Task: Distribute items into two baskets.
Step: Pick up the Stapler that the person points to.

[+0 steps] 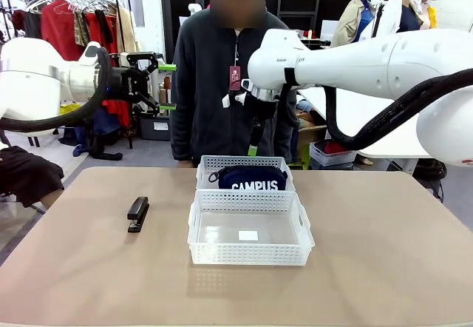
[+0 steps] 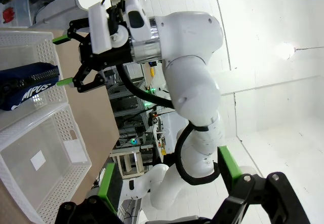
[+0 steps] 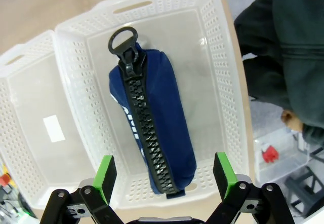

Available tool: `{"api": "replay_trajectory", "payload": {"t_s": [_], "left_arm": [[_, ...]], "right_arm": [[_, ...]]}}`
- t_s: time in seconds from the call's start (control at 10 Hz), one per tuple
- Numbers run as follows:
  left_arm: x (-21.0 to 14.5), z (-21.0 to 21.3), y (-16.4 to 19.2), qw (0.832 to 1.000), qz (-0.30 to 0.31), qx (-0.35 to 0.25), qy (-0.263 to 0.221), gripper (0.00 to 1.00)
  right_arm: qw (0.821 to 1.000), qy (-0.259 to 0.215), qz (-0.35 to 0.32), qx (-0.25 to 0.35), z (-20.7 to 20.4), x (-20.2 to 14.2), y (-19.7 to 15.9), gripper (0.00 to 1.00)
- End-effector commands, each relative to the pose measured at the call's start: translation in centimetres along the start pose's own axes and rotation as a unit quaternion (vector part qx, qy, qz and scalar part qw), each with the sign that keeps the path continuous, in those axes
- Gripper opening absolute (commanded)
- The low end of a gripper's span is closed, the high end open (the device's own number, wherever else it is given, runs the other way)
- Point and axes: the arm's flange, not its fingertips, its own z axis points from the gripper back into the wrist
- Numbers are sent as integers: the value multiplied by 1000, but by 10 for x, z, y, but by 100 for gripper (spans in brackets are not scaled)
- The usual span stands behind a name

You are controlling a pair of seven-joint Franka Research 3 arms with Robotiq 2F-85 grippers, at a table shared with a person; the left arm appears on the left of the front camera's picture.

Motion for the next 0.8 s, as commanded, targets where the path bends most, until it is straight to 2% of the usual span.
{"api": "replay_trajectory", "payload": {"t_s": [0.0, 0.1, 0.2, 0.3, 0.4, 0.5, 0.7], "left_arm": [[-1, 1, -2, 1000, 0, -1, -1, 100], [-1, 1, -2, 1000, 0, -1, -1, 100], [-1, 1, -2, 1000, 0, -1, -1, 100], [-1, 1, -2, 1000, 0, -1, -1, 100], [-1, 1, -2, 1000, 0, -1, -1, 100], [-1, 1, -2, 1000, 0, -1, -1, 100], [-1, 1, -2, 1000, 0, -1, -1, 100]], "right_arm": [[992, -29, -115, 48, 42, 3, -7, 100], [983, -43, -164, 64, 61, -5, -19, 100], [972, -59, -207, 90, 81, -10, -14, 100], [965, -65, -219, 131, 105, -25, -24, 100], [961, -58, -208, 173, 122, -36, -22, 100], [950, -57, -224, 208, 141, -51, -20, 100], [929, -86, -283, 221, 180, -87, -6, 100]]}}
